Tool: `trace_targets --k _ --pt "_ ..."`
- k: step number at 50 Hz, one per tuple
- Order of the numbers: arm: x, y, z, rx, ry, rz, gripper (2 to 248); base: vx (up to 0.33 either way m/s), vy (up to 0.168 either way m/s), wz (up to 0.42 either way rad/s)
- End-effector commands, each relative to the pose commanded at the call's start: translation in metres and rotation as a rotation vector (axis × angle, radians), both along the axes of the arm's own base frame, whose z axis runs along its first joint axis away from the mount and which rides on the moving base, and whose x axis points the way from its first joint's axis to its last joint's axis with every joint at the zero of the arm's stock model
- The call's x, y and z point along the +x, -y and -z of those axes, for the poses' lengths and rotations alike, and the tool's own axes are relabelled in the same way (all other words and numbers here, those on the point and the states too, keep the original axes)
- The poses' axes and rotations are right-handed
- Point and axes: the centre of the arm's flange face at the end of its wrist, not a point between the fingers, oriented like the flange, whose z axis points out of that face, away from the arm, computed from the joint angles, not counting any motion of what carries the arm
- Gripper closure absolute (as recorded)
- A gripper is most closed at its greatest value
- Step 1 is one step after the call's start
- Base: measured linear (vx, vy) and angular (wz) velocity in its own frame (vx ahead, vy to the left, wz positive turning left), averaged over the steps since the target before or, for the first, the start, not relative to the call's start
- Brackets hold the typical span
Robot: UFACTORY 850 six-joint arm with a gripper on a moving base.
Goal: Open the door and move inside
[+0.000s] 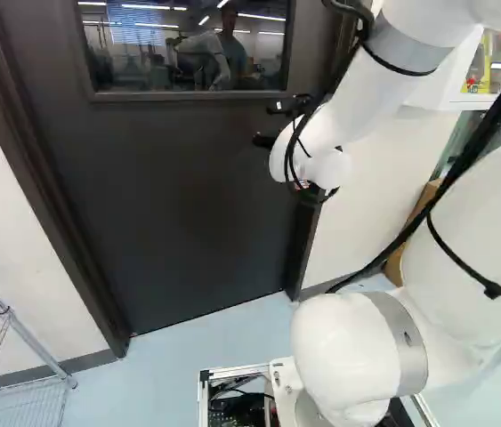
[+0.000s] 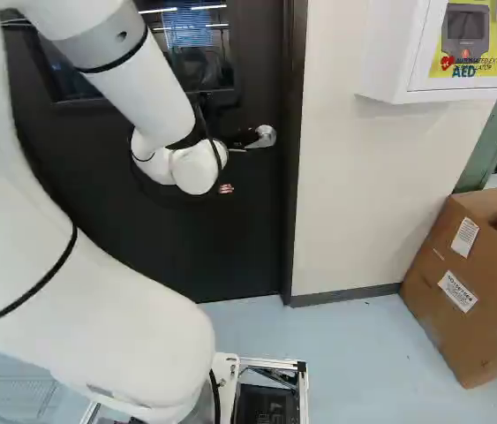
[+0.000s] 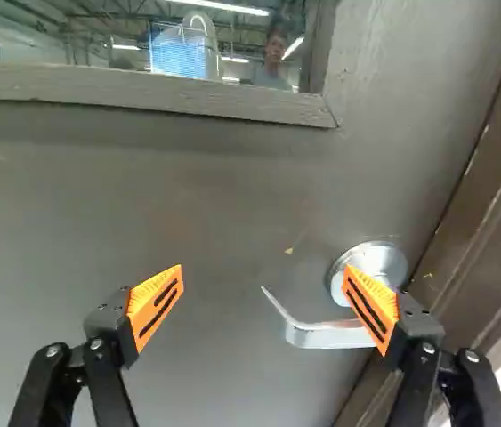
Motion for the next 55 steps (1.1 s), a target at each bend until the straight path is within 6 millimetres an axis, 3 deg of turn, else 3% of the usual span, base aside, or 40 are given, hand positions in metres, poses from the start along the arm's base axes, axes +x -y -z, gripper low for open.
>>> trace_targets --k 24,55 --pt "0.03 -0.003 0.024 -0.033 -0.062 -0.056 3 -0.002 0.0 0.001" --pt "0.012 -0.003 0.056 -0.026 -0.137 -0.054 3 0.0 0.0 0.0"
